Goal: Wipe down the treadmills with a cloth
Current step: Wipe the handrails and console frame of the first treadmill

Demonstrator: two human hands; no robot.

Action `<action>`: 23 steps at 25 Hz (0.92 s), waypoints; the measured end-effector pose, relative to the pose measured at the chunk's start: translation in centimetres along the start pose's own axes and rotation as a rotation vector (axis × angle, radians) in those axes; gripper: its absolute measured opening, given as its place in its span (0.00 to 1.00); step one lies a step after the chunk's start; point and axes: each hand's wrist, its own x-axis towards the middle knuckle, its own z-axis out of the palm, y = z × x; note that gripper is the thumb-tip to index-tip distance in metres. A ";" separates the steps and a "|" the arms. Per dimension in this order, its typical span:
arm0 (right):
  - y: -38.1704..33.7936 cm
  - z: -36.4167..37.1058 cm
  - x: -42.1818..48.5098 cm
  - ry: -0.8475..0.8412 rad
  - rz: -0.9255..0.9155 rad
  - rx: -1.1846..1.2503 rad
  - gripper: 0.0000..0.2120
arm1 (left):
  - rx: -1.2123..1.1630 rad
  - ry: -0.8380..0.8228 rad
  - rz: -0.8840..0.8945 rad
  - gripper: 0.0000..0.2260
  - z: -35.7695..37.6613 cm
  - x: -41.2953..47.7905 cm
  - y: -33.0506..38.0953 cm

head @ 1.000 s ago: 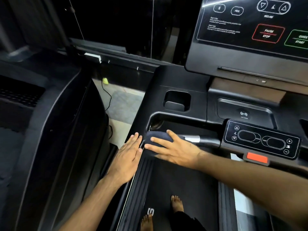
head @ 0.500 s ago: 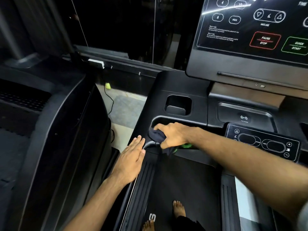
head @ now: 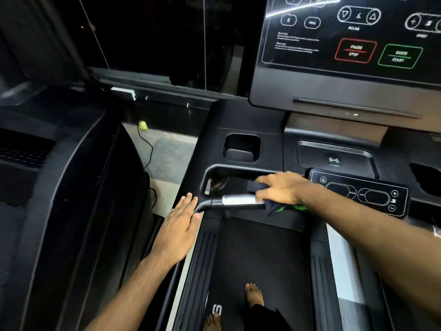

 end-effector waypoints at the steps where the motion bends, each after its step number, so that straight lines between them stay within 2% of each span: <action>1: 0.0 0.9 -0.4 0.078 -0.035 -0.068 0.26 | 0.000 0.005 0.002 0.23 0.0 0.1 0.1; 4: -2.3 4.4 -1.2 0.350 -0.193 -0.233 0.34 | -0.011 0.003 0.008 0.22 0.1 0.5 0.2; 7: 0.4 6.8 -3.6 0.562 -0.106 -0.326 0.35 | 0.001 -0.012 0.023 0.21 -0.1 0.4 -0.1; 9: 1.0 10.0 -5.8 0.764 -0.037 -0.251 0.33 | 0.005 -0.001 0.028 0.21 -0.1 0.3 -0.2; 10: -0.2 11.7 -6.6 0.877 0.010 -0.072 0.32 | 0.003 0.003 0.027 0.21 -0.1 0.3 -0.2; 11: -2.5 13.1 -7.2 0.994 0.093 0.237 0.31 | 0.003 0.001 0.028 0.21 -0.1 0.3 -0.2; 13: -8.2 14.3 -6.7 1.169 0.392 1.244 0.27 | 0.015 -0.016 0.036 0.22 0.0 0.2 -0.3; 14: -10.5 14.1 -6.1 1.198 0.523 1.751 0.25 | 0.024 -0.026 0.043 0.22 0.0 0.2 -0.3; 15: -11.8 13.8 -4.9 1.171 0.632 2.109 0.23 | 0.027 -0.034 0.049 0.22 -0.1 0.3 -0.4; 17: -11.7 12.5 -2.8 1.156 0.679 2.450 0.18 | 0.020 -0.050 0.049 0.22 -0.4 0.3 -0.2; 19: -9.3 10.5 -1.4 1.300 0.648 2.666 0.17 | 0.013 -0.056 0.057 0.22 -0.5 0.2 -0.1; 21: -8.8 8.7 -1.0 1.395 0.694 2.645 0.16 | 0.025 -0.063 0.074 0.22 -0.5 0.3 0.0; 23: -11.3 9.2 -0.1 1.331 0.710 2.559 0.18 | 0.027 -0.057 0.073 0.22 -0.6 0.3 -0.2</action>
